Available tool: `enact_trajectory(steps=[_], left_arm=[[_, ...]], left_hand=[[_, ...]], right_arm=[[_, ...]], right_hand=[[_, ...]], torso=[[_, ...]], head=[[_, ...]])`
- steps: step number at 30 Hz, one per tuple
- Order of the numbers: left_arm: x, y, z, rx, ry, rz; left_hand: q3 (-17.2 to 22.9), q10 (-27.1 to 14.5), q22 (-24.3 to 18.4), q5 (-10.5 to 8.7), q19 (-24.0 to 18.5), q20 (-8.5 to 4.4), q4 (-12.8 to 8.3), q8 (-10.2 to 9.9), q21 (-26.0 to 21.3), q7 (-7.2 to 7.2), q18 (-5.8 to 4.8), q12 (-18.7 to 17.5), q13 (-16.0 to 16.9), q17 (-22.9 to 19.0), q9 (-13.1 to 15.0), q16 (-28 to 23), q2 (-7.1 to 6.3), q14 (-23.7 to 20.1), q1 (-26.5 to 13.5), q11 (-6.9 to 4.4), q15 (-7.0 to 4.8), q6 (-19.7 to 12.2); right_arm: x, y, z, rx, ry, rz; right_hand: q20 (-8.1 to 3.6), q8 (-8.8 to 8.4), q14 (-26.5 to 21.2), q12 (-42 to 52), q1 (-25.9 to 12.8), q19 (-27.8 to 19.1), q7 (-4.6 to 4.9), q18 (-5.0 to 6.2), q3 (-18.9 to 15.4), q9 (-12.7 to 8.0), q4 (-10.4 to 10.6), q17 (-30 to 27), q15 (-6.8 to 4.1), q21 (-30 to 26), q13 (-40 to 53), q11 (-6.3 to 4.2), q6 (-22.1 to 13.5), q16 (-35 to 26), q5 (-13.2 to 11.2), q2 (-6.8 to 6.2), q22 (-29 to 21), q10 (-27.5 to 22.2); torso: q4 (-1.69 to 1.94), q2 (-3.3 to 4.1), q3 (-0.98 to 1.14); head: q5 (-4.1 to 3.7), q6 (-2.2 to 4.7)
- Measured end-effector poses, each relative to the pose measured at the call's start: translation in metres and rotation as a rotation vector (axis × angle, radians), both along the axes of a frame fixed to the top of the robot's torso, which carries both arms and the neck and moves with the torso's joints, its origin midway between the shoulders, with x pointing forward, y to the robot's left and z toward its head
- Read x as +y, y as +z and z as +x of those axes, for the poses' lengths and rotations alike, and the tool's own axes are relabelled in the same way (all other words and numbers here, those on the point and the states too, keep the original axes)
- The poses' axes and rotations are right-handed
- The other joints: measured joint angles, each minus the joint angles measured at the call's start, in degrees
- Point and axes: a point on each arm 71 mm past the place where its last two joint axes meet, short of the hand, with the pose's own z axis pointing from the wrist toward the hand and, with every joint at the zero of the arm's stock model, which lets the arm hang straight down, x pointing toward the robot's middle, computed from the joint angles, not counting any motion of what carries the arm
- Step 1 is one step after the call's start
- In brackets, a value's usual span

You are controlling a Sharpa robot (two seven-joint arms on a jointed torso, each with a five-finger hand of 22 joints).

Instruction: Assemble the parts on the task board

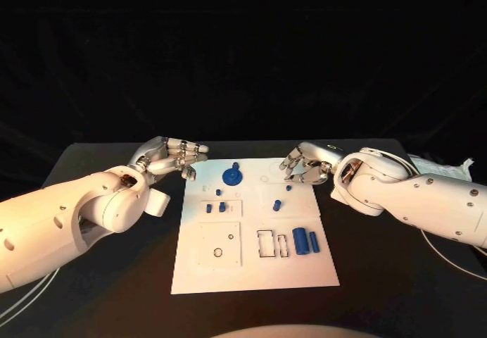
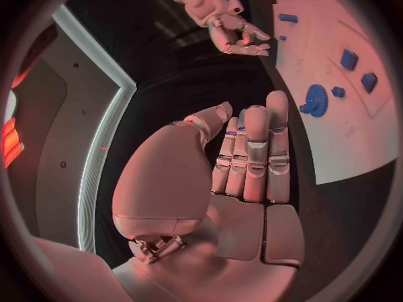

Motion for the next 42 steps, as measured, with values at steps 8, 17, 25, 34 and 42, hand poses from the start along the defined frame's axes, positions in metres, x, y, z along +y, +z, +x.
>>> enact_trajectory(steps=[8, 17, 25, 34, 42], left_arm=[[0.011, -0.002, -0.007, 0.108, 0.076, -0.210], [0.018, -0.002, -0.009, 0.138, 0.113, -0.280], [0.021, -0.003, -0.009, 0.144, 0.131, -0.297], [0.025, -0.003, -0.008, 0.147, 0.144, -0.300], [0.025, -0.003, -0.008, 0.149, 0.147, -0.302]], left_hand=[[-1.8, -0.4, -0.7, 0.00, 0.0, 0.00, 0.6, 0.0, -0.9, -0.02, -0.02, 0.5, 0.1, -1.5, -0.2, -0.7, 0.21, -0.5, -0.6, 0.00, 0.30, 0.0], [-4.3, -1.3, -1.5, 0.00, -0.2, 0.21, 1.5, 0.0, -1.9, 0.08, -0.04, 1.4, 0.3, -2.0, -0.2, -0.7, 0.15, -0.9, -2.1, 0.10, 0.69, -0.5], [-5.3, -1.7, -1.9, 0.00, -0.2, 0.21, 1.8, 0.0, -2.3, 0.08, -0.04, 1.8, 0.4, -2.3, -0.2, -0.7, 0.45, -0.9, -2.4, 0.09, 0.70, -0.5], [-5.3, -1.7, -2.0, 0.00, -0.2, 0.21, 1.9, 0.0, -2.6, -0.11, -0.04, 1.8, 0.4, -2.4, -0.2, -0.7, 0.45, -0.9, -2.4, 0.10, 0.71, -0.7], [-5.6, -1.7, -2.1, 0.00, -0.2, 0.21, 1.8, 0.0, -2.6, -0.11, -0.05, 2.0, 0.5, -2.5, -0.2, -0.7, 0.45, -0.9, -2.4, 0.10, 0.71, -0.7]], right_arm=[[0.011, -0.002, -0.002, -0.071, 0.040, -0.212], [0.014, -0.006, -0.003, -0.083, 0.050, -0.337], [0.015, -0.012, -0.004, -0.051, 0.055, -0.391], [0.019, -0.018, -0.005, -0.027, 0.070, -0.403], [0.024, -0.020, -0.005, -0.021, 0.085, -0.397]], right_hand=[[0.00, -0.23, -0.1, -1.1, -1.0, 0.0, -0.56, 0.00, 3.1, -0.1, 0.4, -0.9, -0.18, -0.5, -3.8, -0.29, 0.3, -0.5, -1.6, -1.42, -0.4, 0.7], [-0.36, -0.22, 0.0, -1.4, -1.6, 0.1, -1.02, 0.00, 4.1, -0.1, 0.6, -1.4, -0.44, -0.7, -5.1, -0.70, 0.7, -0.8, -2.2, -2.02, -0.7, 1.1], [-0.44, -0.22, 0.0, -1.4, -1.8, 0.0, -1.07, 0.00, 4.8, -0.1, 0.7, -1.8, -0.44, -0.7, -5.9, -0.80, 1.2, -1.1, -2.4, -2.25, -0.8, 1.6], [-0.44, -0.22, 0.0, -1.4, -1.8, 0.0, -1.21, -0.01, 6.9, 0.1, 0.2, -2.0, -0.43, -0.9, -7.1, -0.90, 2.4, -1.4, -3.1, -2.25, -0.9, 3.1], [-0.65, -0.22, 0.0, -1.4, -1.8, 0.2, -1.20, 0.00, 7.3, 0.1, 0.1, -2.1, -0.43, -0.9, -7.5, -0.90, 2.8, -1.4, -3.1, -2.24, -0.8, 3.6]], torso=[[0.16, 0.01, -0.05], [-0.01, 0.12, -0.07], [0.02, 0.13, -0.07], [0.05, 0.08, -0.04], [0.05, 0.10, -0.03]], head=[[-0.54, 0.43], [-0.34, 0.56], [-0.27, 0.19], [0.15, -0.05], [0.42, -0.23]])
